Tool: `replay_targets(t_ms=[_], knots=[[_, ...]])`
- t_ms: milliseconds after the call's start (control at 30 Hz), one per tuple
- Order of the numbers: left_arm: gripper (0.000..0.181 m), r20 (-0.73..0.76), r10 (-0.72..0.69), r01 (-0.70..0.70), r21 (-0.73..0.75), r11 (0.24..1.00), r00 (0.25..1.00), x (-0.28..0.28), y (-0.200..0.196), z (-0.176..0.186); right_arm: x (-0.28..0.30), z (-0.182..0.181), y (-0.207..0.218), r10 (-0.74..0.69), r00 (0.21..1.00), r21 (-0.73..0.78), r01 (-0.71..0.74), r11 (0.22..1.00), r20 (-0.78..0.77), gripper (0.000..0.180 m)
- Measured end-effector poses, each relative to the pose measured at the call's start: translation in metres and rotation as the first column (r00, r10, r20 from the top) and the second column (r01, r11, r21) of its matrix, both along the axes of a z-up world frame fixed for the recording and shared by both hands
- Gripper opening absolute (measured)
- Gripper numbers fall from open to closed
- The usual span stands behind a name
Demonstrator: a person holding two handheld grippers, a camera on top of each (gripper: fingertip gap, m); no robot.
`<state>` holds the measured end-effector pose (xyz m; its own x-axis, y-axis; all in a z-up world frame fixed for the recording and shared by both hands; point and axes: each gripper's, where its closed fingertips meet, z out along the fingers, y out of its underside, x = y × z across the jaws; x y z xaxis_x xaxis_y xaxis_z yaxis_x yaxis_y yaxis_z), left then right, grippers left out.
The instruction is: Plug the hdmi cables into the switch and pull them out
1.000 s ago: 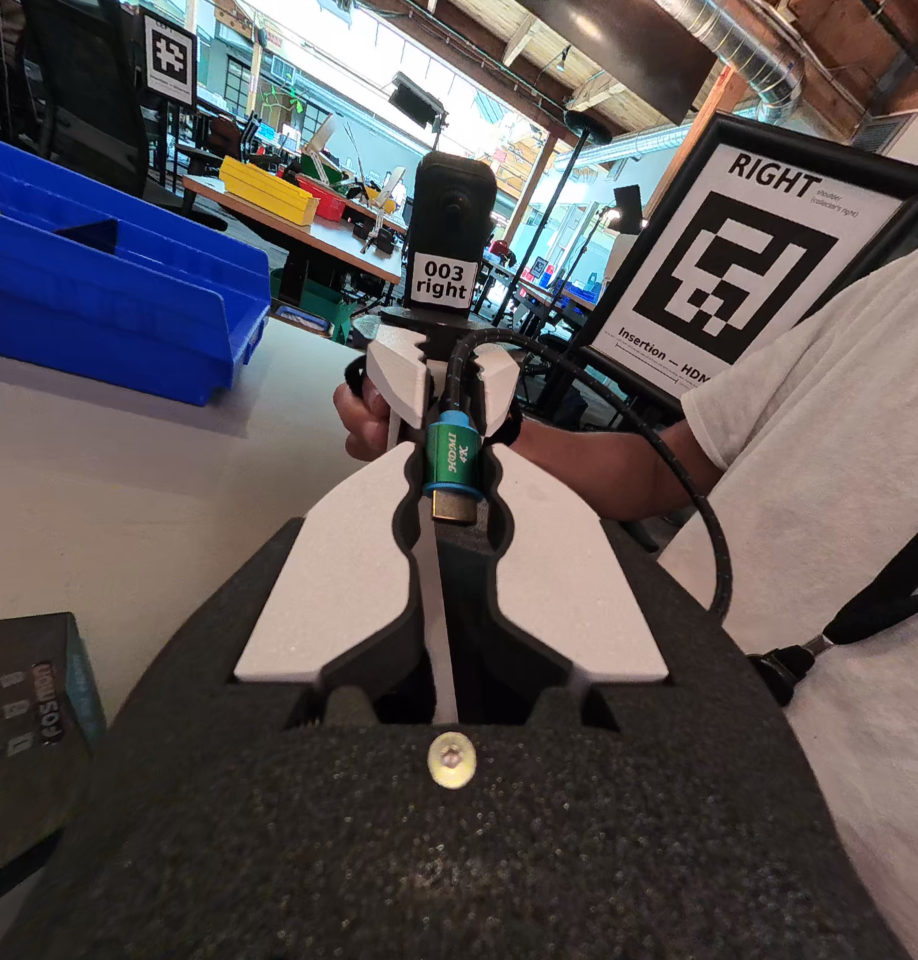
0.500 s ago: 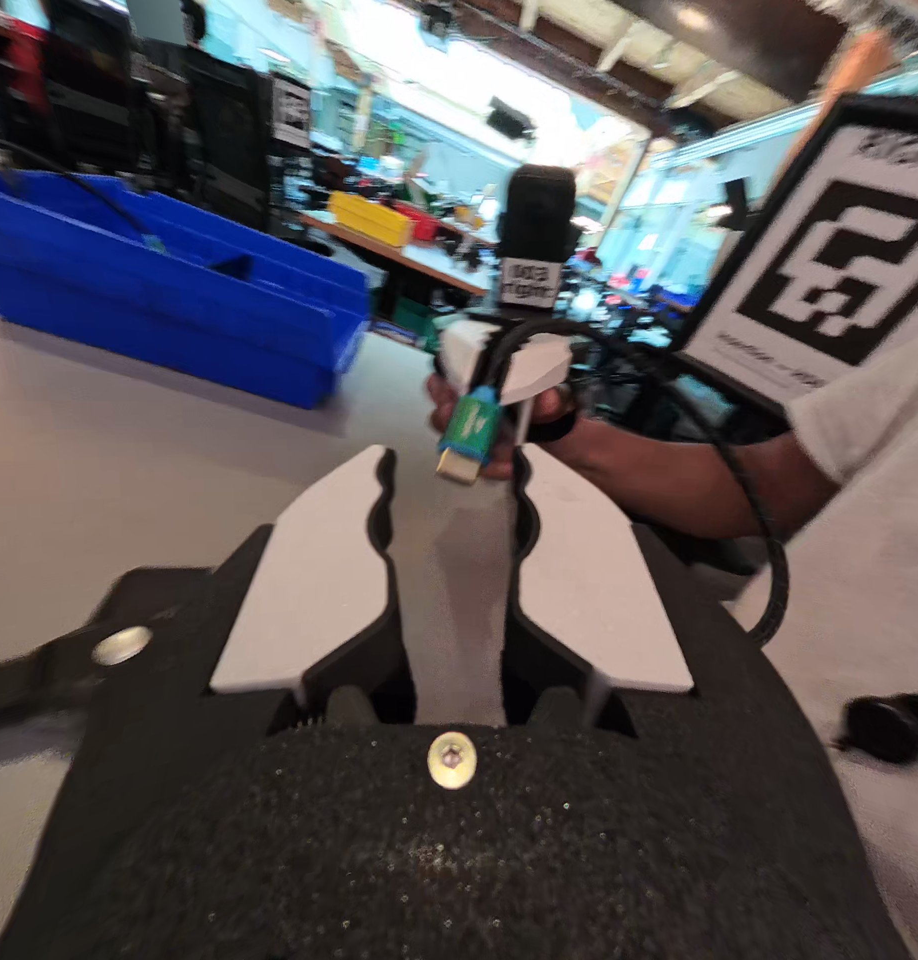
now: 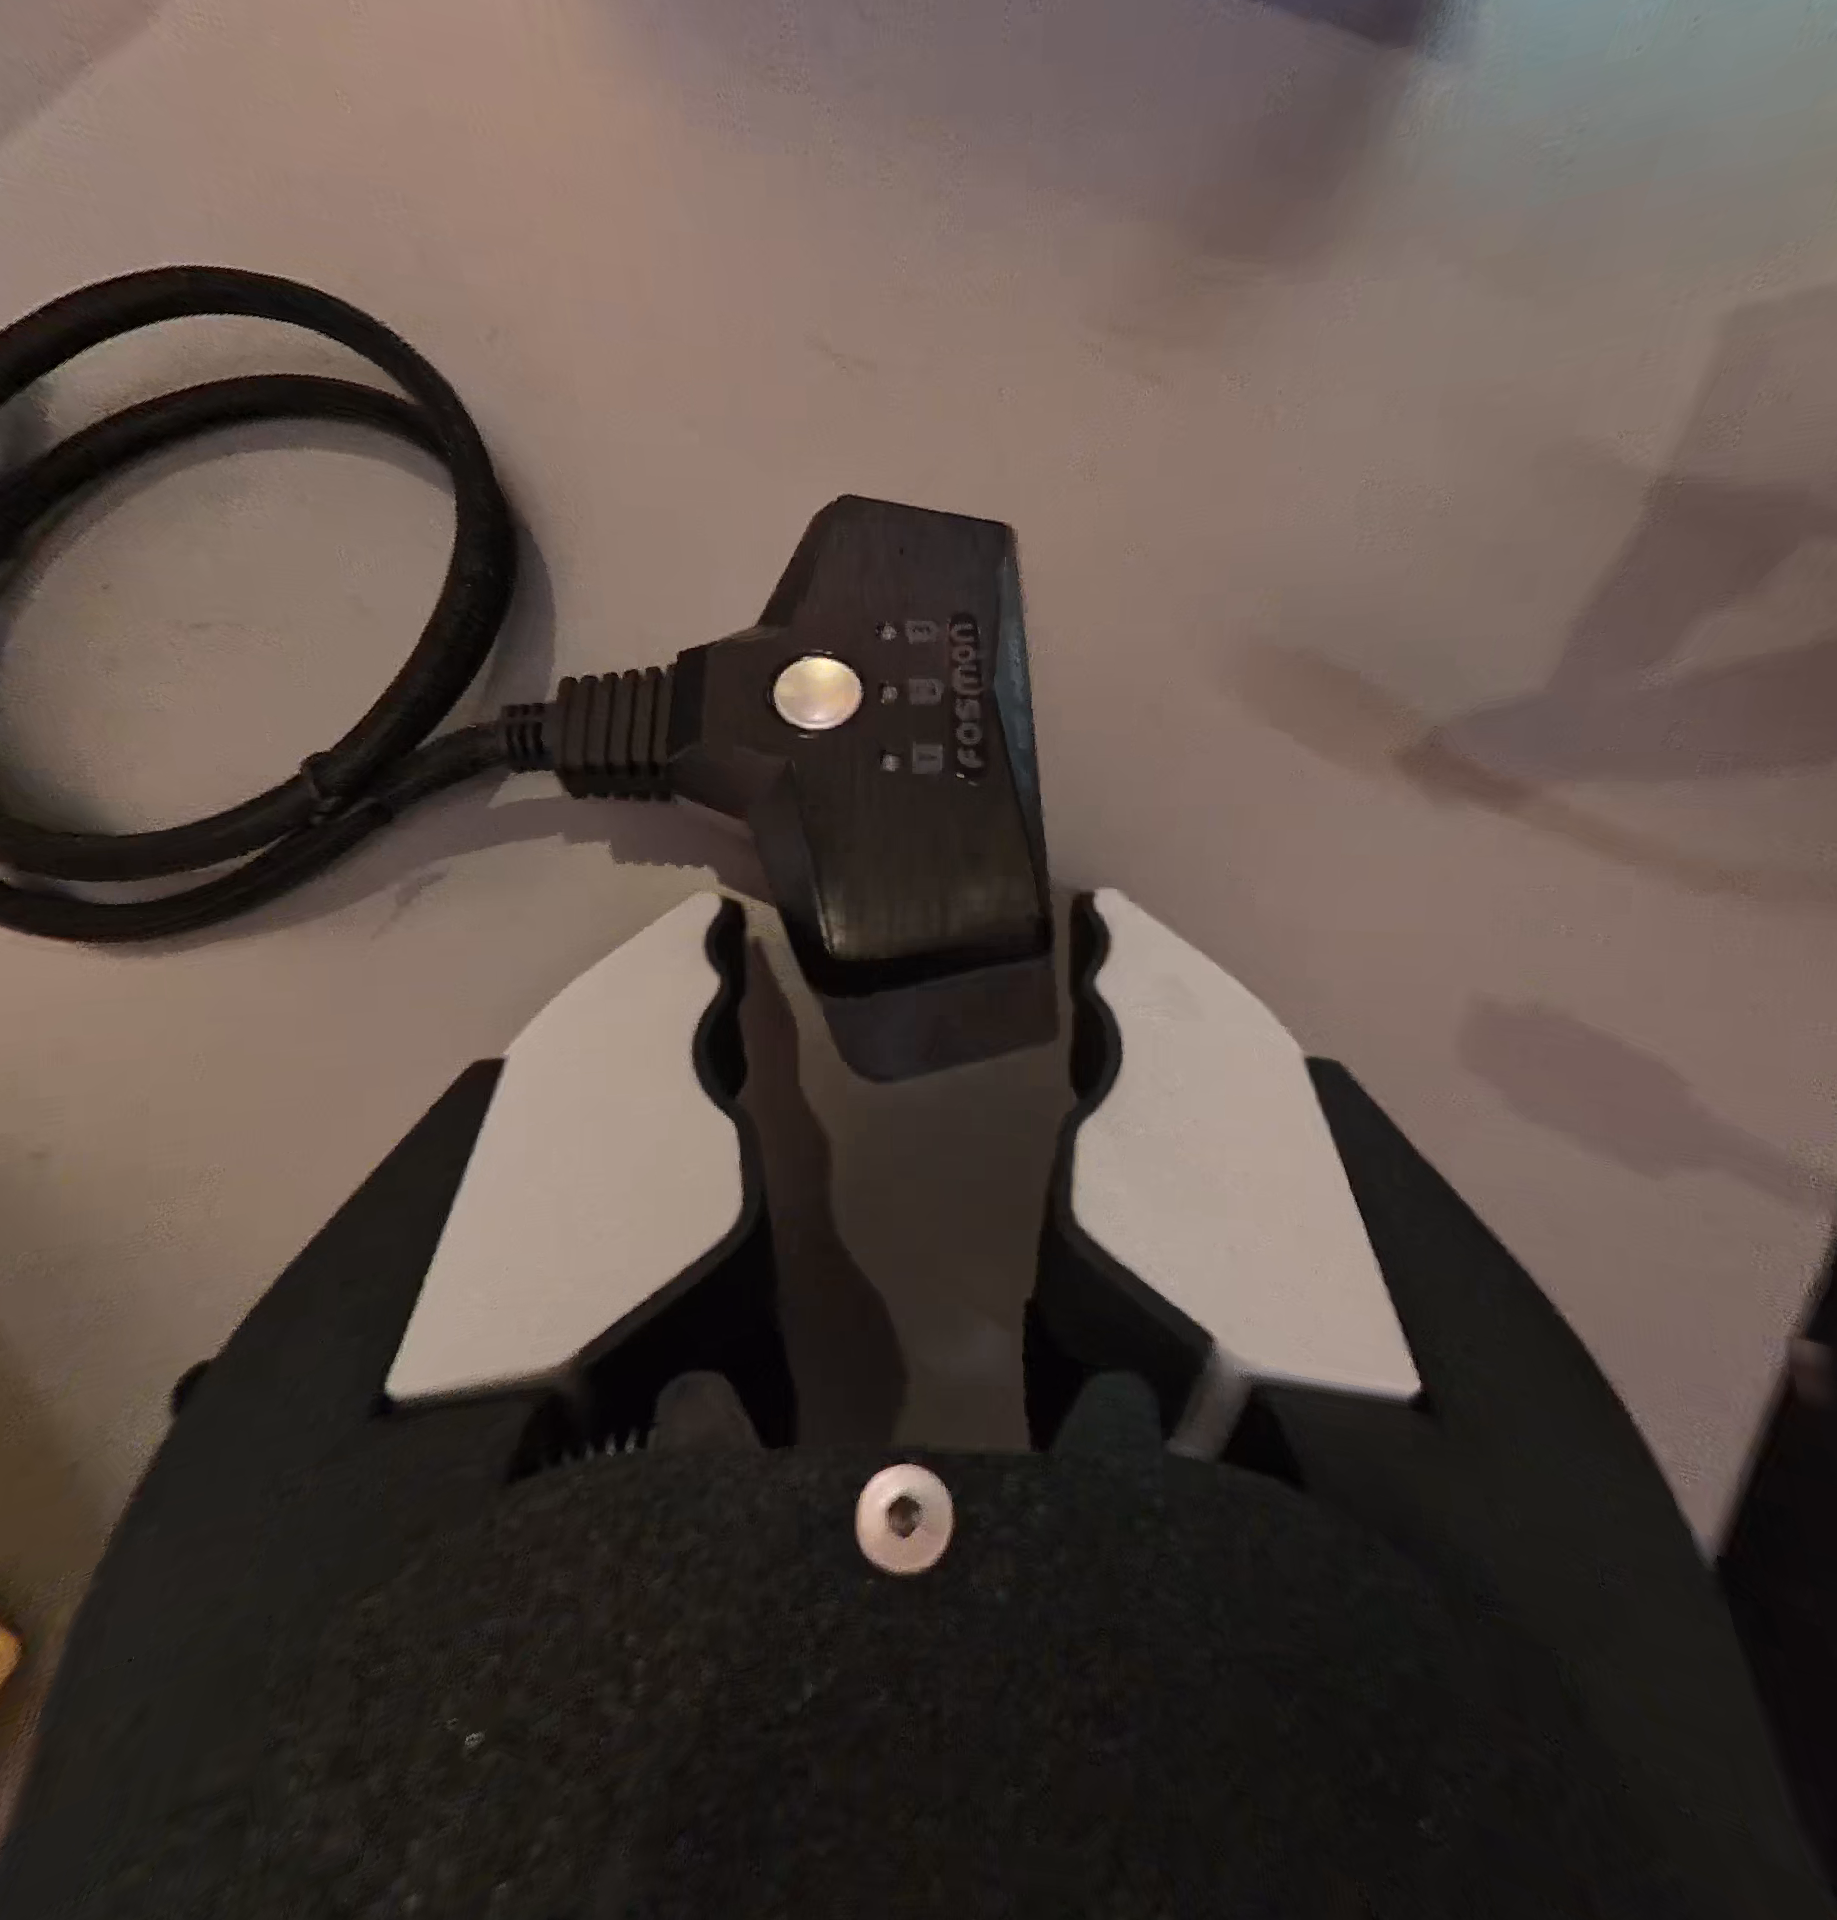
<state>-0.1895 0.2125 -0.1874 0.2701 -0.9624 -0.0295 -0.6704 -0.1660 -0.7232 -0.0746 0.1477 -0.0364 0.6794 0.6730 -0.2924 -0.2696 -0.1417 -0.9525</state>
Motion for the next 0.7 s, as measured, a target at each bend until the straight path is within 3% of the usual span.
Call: replay_targets(t_ms=[67, 167, 233, 333, 567, 700], knots=[[0.051, -0.02, 0.005, -0.005, 0.015, 1.0, 1.0, 0.005, 0.003, -0.002, -0.003, 0.0, 0.0, 0.001, 1.0, 0.001, -0.001, 1.0, -0.009, 0.009], [0.05, 0.006, 0.052, -0.052, -0.003, 0.999, 0.999, 0.014, 0.008, 0.001, -0.011, 0.0, 0.0, 0.022, 0.999, -0.025, -0.023, 0.999, -0.04, 0.009], [0.049, 0.146, 0.1, -0.088, -0.085, 0.993, 0.984, 0.028, 0.008, 0.021, -0.011, -0.001, 0.004, -0.009, 0.999, -0.037, 0.008, 0.999, -0.044, 0.009], [0.048, 0.361, 0.199, -0.095, -0.285, 0.954, 0.911, 0.042, 0.005, 0.058, -0.001, -0.006, 0.018, -0.174, 0.985, -0.059, 0.173, 0.983, -0.019, 0.009], [0.048, 0.31, 0.183, -0.111, -0.235, 0.966, 0.933, 0.042, -0.002, 0.053, -0.011, -0.017, 0.022, -0.182, 0.983, -0.121, 0.178, 0.977, -0.017, 0.009], [0.048, 0.462, 0.292, -0.115, -0.373, 0.921, 0.837, 0.043, 0.0, 0.09, -0.002, -0.015, 0.022, -0.226, 0.971, -0.158, 0.212, 0.964, -0.082, 0.005]])
